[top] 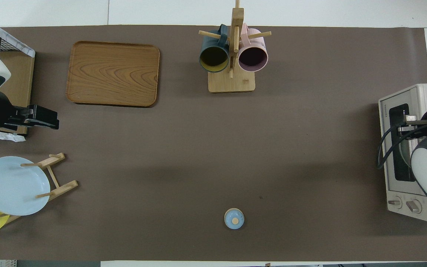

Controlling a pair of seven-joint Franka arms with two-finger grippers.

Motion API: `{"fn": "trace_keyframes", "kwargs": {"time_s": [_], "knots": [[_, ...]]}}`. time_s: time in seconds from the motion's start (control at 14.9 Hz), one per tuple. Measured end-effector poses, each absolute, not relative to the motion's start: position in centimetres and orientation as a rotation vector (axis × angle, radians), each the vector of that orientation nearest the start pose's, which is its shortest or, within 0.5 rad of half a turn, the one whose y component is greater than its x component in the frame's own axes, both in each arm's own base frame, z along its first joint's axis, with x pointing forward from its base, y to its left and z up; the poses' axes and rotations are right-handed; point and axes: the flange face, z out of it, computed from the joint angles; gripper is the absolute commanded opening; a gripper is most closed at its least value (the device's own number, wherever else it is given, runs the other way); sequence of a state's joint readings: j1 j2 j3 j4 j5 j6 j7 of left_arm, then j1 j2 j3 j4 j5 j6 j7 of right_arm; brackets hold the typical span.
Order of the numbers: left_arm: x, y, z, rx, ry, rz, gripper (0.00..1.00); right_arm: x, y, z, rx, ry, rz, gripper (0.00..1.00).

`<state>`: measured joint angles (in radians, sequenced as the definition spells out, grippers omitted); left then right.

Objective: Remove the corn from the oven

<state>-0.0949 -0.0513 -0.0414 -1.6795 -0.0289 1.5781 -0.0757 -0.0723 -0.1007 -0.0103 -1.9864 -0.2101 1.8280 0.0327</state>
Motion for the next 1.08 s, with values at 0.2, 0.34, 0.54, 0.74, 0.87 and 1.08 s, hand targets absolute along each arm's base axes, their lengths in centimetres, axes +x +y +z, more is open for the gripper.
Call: {"fn": "trace_keyframes", "kwargs": {"time_s": [0.2, 0.34, 0.54, 0.74, 0.87, 1.08], "knots": [[53.1, -7.7, 60.2, -3.160, 0.094, 0.083, 1.00, 52.2, -8.0, 49.3, -3.334, 0.147, 0.115, 0.00], [53.1, -7.7, 60.2, -3.160, 0.094, 0.083, 1.00, 52.3, -8.8, 48.9, -3.332, 0.168, 0.119, 0.00], [53.1, -7.7, 60.2, -3.160, 0.094, 0.083, 1.00, 52.3, -9.1, 48.5, -3.330, 0.176, 0.132, 0.00], [53.1, -7.7, 60.2, -3.160, 0.094, 0.083, 1.00, 52.2, -9.6, 47.7, -3.328, 0.186, 0.132, 0.00], [53.1, -7.7, 60.2, -3.160, 0.094, 0.083, 1.00, 52.1, -9.9, 47.1, -3.326, 0.194, 0.133, 0.00], [53.1, -7.7, 60.2, -3.161, 0.094, 0.082, 1.00, 52.1, -9.9, 47.1, -3.326, 0.194, 0.131, 0.00]]}}
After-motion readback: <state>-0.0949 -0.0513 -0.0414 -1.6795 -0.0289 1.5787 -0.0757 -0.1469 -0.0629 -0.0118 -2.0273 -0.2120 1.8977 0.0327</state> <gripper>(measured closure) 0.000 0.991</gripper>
